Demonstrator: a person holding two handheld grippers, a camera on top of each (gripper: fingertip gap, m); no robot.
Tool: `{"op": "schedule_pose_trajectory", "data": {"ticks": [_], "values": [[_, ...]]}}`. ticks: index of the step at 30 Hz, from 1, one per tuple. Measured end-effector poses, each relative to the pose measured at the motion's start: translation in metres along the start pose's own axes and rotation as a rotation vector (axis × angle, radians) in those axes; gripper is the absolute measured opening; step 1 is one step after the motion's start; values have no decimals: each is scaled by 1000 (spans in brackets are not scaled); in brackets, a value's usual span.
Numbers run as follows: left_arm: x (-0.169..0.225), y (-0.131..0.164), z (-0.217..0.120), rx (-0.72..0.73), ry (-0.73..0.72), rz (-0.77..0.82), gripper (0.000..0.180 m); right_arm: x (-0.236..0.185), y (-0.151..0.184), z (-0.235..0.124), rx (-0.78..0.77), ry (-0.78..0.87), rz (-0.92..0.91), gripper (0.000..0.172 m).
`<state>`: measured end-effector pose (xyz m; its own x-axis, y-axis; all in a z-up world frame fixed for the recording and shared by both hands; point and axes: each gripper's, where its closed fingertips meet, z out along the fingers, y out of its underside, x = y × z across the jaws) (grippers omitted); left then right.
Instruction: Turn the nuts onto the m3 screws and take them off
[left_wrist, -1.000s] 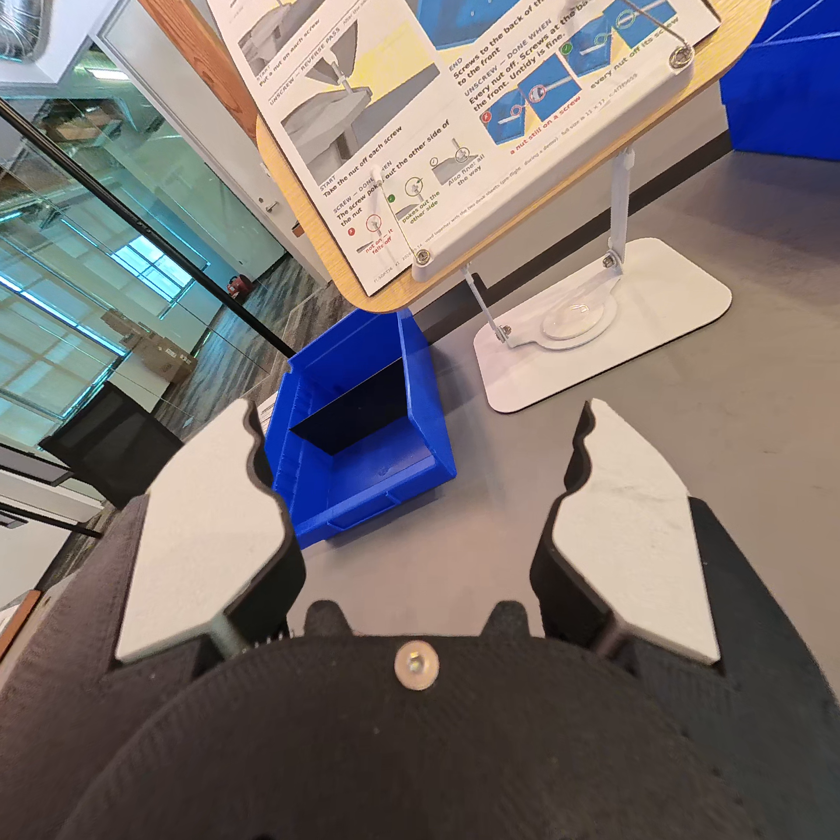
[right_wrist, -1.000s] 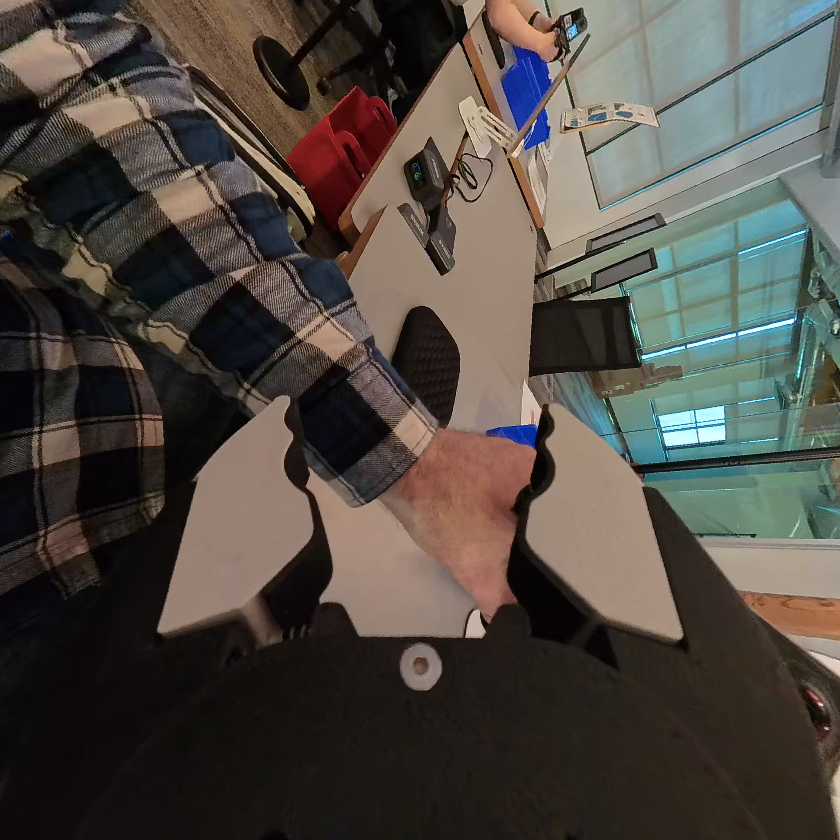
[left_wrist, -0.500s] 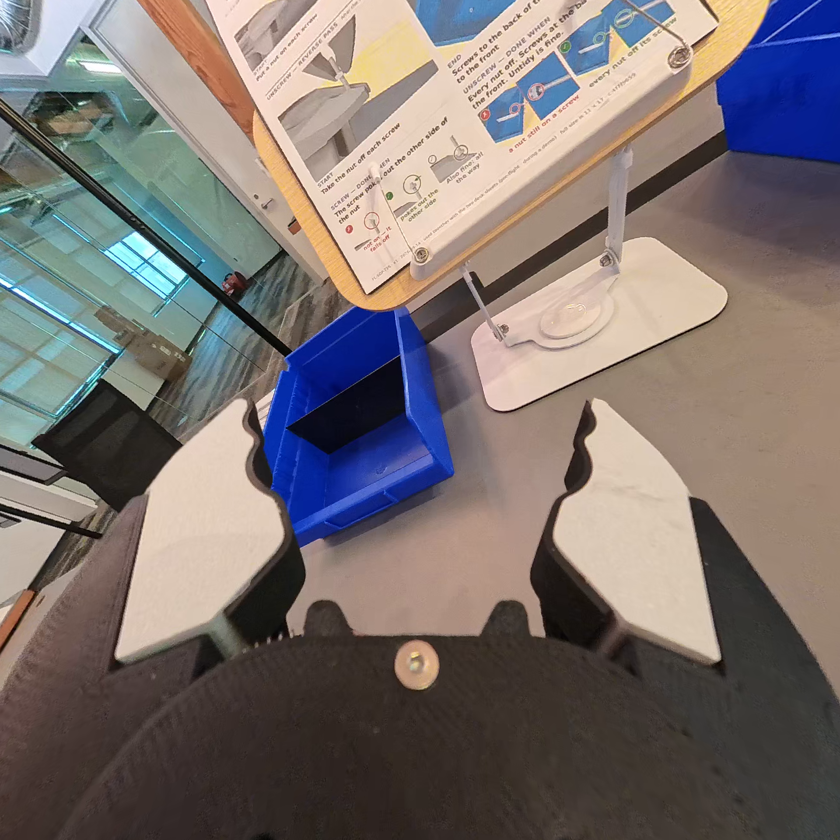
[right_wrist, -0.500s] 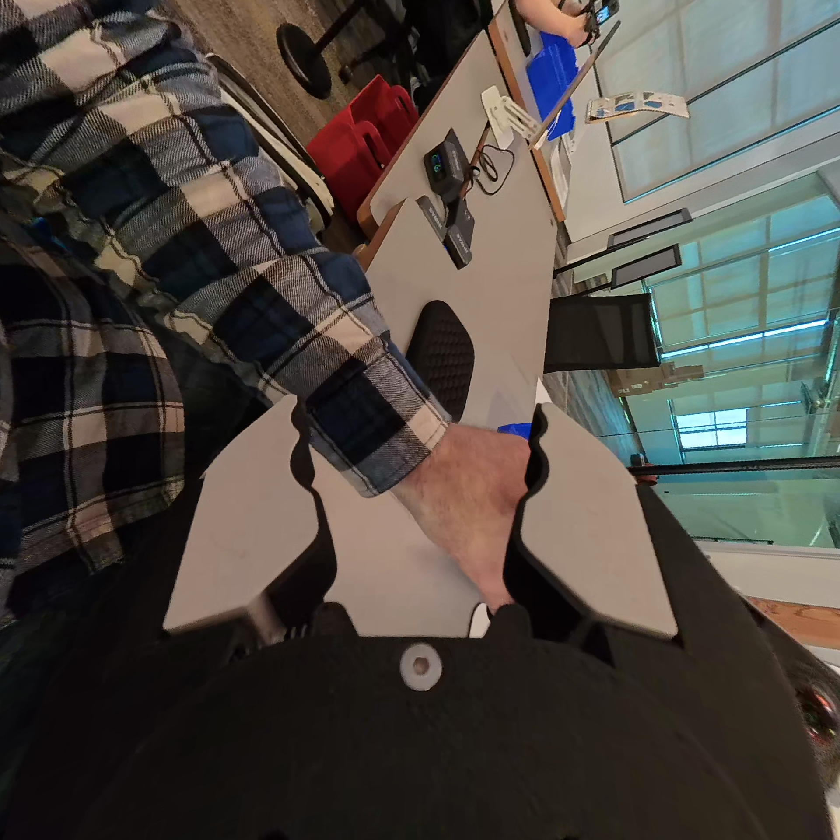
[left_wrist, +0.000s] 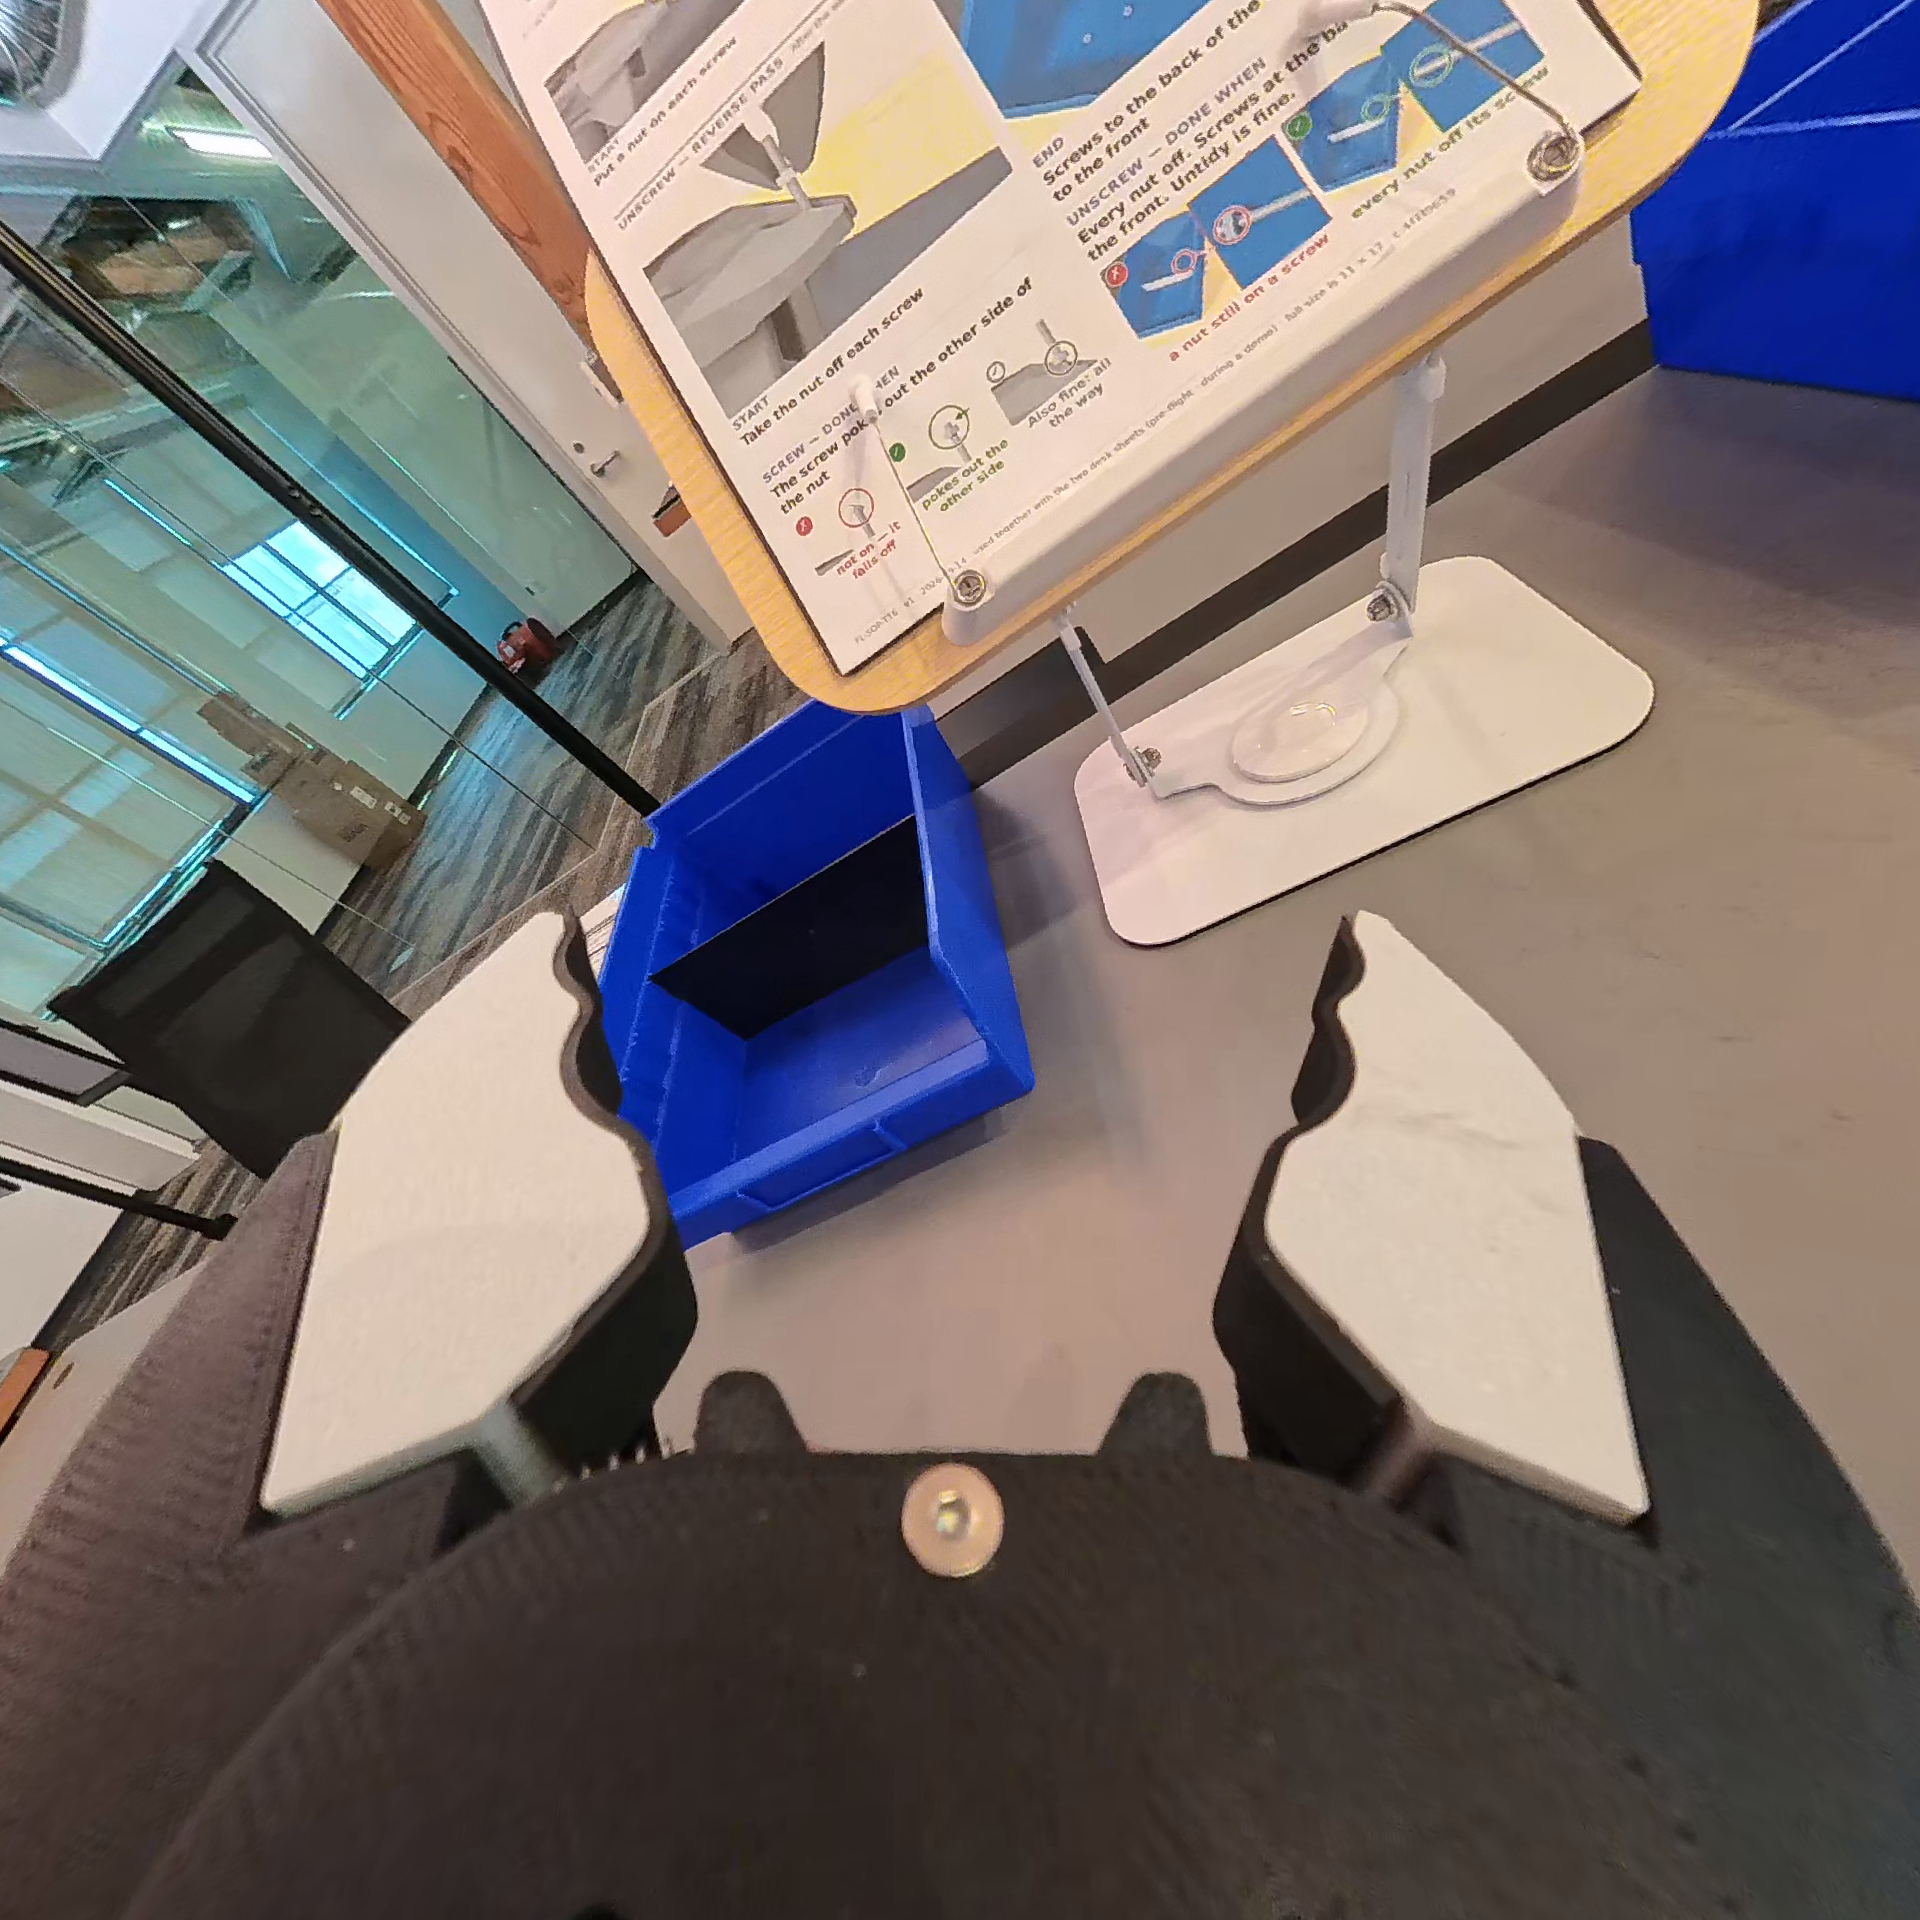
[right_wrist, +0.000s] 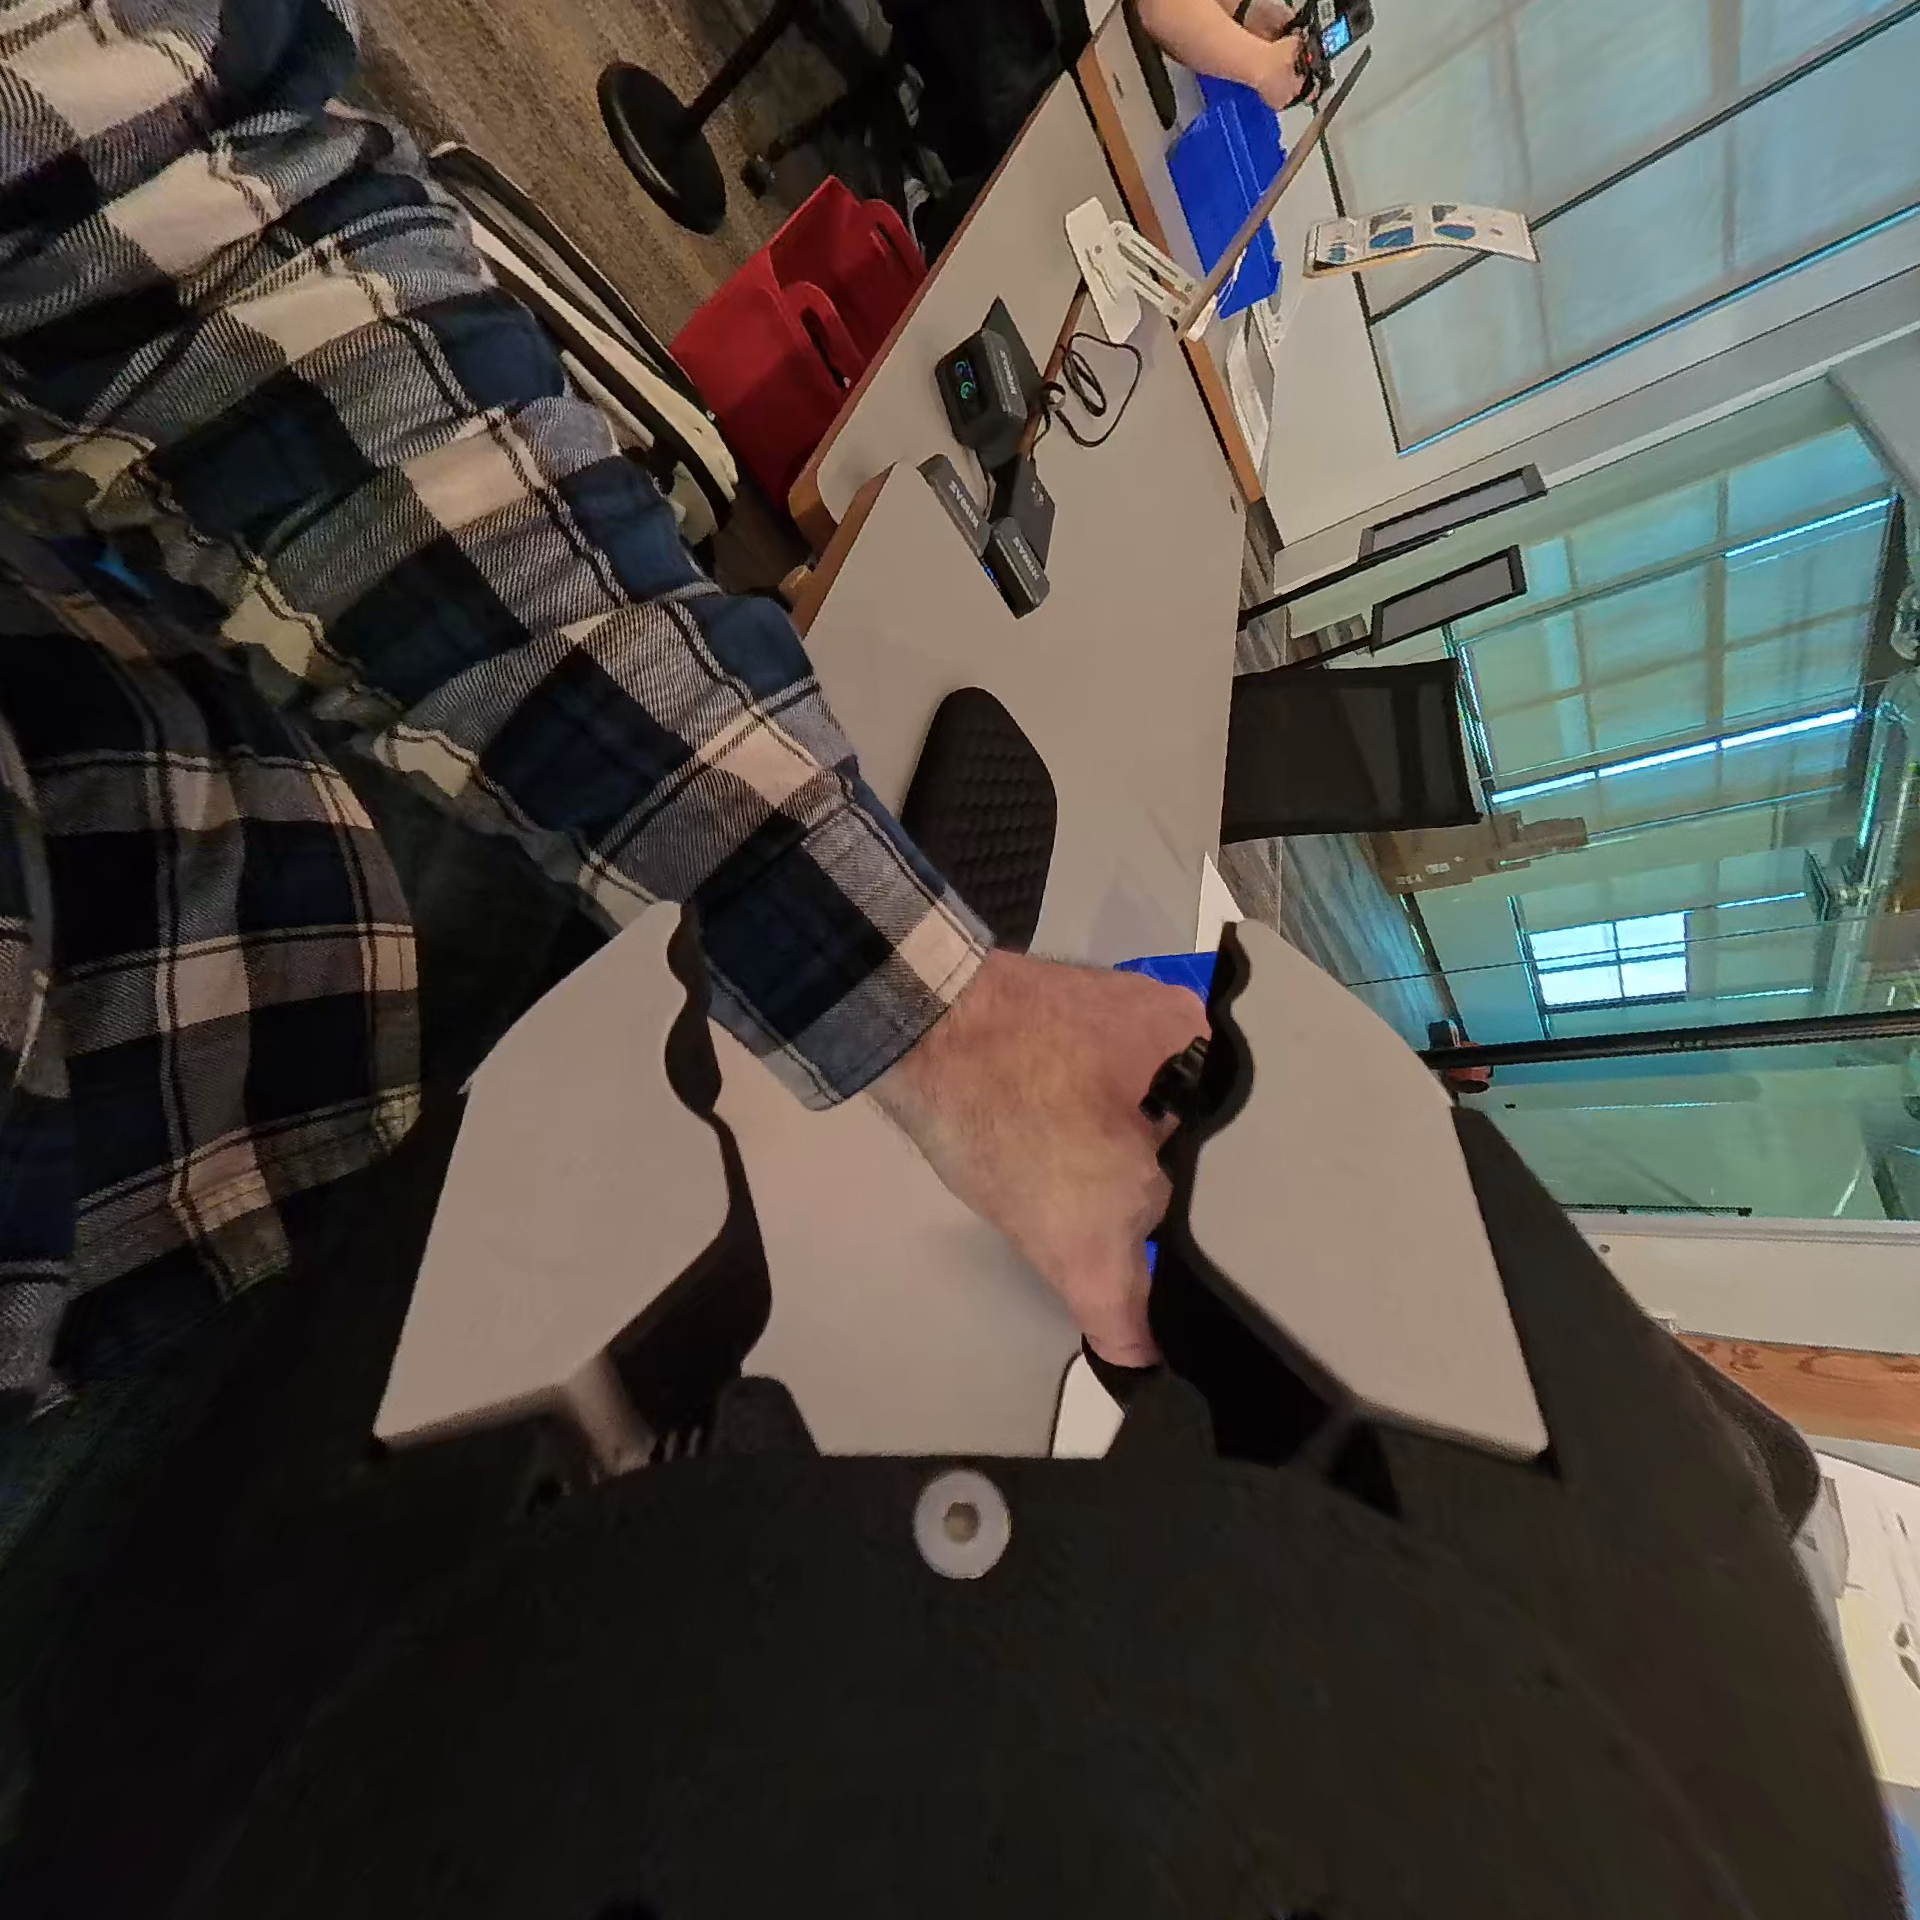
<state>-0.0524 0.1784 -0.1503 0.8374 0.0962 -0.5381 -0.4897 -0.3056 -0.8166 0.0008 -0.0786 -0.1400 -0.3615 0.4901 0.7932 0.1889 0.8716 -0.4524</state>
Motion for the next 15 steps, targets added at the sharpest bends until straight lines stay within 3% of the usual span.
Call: {"op": "schedule_pose_trajectory", "data": {"ticks": [15], "values": [[10,3,3,-14,-5,42,130,-13,23,23,-74,-71,67,92]]}}
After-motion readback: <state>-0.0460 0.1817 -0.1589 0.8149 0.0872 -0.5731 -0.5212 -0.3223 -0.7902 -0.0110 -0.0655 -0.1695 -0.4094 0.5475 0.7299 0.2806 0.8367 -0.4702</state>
